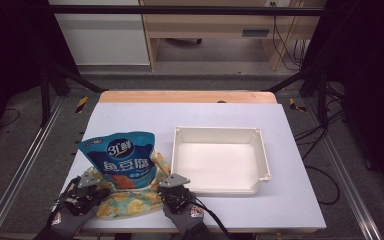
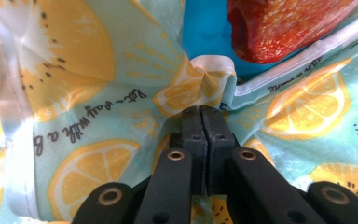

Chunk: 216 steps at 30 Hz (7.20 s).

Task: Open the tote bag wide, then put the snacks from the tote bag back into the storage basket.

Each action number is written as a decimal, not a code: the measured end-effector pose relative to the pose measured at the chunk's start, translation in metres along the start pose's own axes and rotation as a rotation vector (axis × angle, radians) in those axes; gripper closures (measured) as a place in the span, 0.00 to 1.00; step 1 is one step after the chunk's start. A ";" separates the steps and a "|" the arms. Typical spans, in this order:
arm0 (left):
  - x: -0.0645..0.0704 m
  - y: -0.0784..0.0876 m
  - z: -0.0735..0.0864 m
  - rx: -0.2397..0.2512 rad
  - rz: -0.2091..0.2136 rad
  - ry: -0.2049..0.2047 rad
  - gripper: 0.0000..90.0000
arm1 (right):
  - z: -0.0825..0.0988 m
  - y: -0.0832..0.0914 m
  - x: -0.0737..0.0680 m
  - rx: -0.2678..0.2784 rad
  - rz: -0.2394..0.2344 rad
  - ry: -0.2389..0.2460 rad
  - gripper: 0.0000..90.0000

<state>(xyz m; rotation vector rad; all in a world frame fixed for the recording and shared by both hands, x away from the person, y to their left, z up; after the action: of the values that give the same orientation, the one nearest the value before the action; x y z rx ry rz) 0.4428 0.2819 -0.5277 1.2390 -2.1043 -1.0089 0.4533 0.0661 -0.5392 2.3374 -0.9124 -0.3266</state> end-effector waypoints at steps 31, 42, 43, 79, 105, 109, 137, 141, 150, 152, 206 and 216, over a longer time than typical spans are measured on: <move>0.001 0.077 -0.031 0.385 0.055 0.103 0.72 | -0.054 0.069 0.008 0.270 -0.048 0.000 0.74; 0.002 0.095 -0.050 0.459 0.036 0.091 0.60 | -0.078 0.098 0.022 0.357 -0.028 0.024 0.62; 0.002 0.097 -0.051 0.465 0.032 0.088 0.59 | -0.079 0.099 0.023 0.363 -0.026 0.024 0.62; 0.004 0.141 -0.116 0.610 -0.006 0.067 0.57 | -0.135 0.122 0.029 0.448 -0.027 0.058 0.61; 0.006 0.138 -0.119 0.582 -0.011 0.048 0.89 | -0.158 0.086 0.028 0.383 -0.024 0.064 0.89; 0.007 0.138 -0.119 0.580 -0.006 0.057 0.93 | -0.158 0.087 0.030 0.375 -0.031 0.059 0.95; 0.008 0.150 -0.132 0.578 -0.039 0.039 1.00 | -0.169 0.099 0.024 0.375 -0.025 0.081 1.00; 0.009 0.157 -0.136 0.589 -0.041 0.035 1.00 | -0.174 0.105 0.023 0.387 -0.026 0.092 1.00; 0.010 0.170 -0.143 0.613 -0.034 0.035 1.00 | -0.187 0.116 0.022 0.406 -0.026 0.104 1.00; 0.010 0.172 -0.145 0.617 -0.033 0.036 1.00 | -0.189 0.118 0.022 0.408 -0.024 0.109 1.00; 0.049 0.221 -0.193 0.723 -0.004 -0.027 1.00 | -0.225 0.189 0.038 0.498 0.025 0.149 1.00; 0.070 0.213 -0.206 0.720 0.022 -0.058 1.00 | -0.215 0.206 0.054 0.498 0.051 0.135 1.00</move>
<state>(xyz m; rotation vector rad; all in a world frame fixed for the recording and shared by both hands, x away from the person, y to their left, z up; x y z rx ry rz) 0.4481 0.2150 -0.2306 1.5000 -2.6258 -0.2567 0.4746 0.0049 -0.2441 2.7353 -1.0789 0.0945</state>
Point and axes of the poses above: each handheld gripper's, and its own axes: y roughly backward along the jaws, z roughly out of its underside, x roughly to its right, the point moved 8 cm from there along -y, roughly forward along the jaws, and after that the axes turned 6 degrees about y, right-handed, at the moved point
